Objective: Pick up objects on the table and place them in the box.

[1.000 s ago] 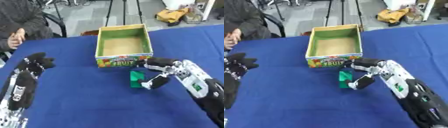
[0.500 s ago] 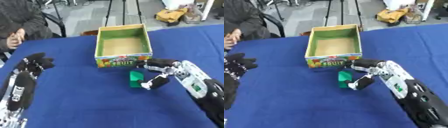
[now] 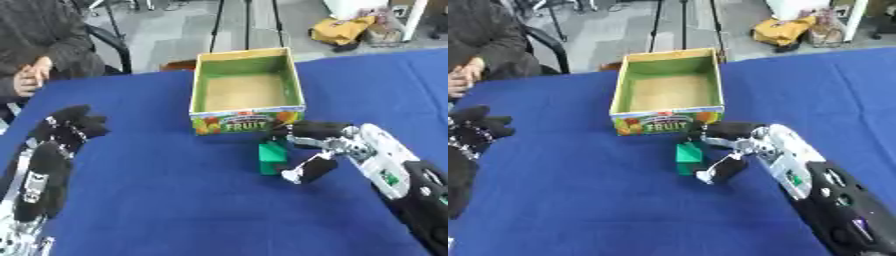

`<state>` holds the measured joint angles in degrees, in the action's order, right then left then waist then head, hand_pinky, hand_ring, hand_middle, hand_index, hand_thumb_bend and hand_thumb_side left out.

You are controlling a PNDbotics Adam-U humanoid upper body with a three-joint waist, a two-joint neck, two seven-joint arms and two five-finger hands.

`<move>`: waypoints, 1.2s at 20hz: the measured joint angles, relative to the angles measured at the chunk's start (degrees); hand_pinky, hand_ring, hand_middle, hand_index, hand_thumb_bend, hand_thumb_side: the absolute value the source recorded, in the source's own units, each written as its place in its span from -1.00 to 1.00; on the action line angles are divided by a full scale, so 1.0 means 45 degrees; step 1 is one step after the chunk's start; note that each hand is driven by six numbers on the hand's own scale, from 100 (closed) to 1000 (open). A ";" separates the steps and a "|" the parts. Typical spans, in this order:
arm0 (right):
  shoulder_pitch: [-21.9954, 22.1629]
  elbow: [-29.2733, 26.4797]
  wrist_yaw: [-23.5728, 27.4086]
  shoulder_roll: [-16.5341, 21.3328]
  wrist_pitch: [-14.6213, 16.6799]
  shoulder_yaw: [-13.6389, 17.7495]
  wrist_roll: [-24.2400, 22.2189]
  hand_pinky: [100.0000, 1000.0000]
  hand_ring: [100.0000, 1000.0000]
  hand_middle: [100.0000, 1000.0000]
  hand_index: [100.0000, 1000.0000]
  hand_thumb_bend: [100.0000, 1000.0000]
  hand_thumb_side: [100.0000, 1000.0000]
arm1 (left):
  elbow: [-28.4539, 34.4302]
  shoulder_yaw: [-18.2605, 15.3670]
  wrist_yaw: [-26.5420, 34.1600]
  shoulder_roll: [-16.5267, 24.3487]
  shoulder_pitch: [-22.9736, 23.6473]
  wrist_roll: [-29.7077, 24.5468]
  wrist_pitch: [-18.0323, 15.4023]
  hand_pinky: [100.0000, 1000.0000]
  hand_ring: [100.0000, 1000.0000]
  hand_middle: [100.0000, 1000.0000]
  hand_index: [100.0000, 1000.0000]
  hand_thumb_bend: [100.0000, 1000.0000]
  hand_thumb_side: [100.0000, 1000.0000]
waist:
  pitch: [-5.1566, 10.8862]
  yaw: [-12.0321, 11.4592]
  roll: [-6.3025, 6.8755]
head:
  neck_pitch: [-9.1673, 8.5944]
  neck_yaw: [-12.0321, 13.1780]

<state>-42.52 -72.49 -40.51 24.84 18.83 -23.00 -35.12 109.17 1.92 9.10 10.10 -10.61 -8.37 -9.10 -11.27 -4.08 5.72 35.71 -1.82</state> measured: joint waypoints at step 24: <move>-0.0021 -0.0481 -0.0253 0.0177 -0.0291 -0.0075 0.2625 -0.35 -0.28 0.21 0.74 -1.00 -1.00 | 0.0108 -0.0005 0.0153 -0.0008 -0.0092 0.0037 0.0038 0.47 0.50 0.04 0.52 0.41 0.33 | -0.0018 -0.0045 -0.0115 | -0.0003 -0.0120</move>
<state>-42.61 -74.65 -41.64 25.63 17.52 -23.34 -23.31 109.66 1.90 9.78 10.06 -11.02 -8.21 -8.93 -11.36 -4.28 5.21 35.70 -2.36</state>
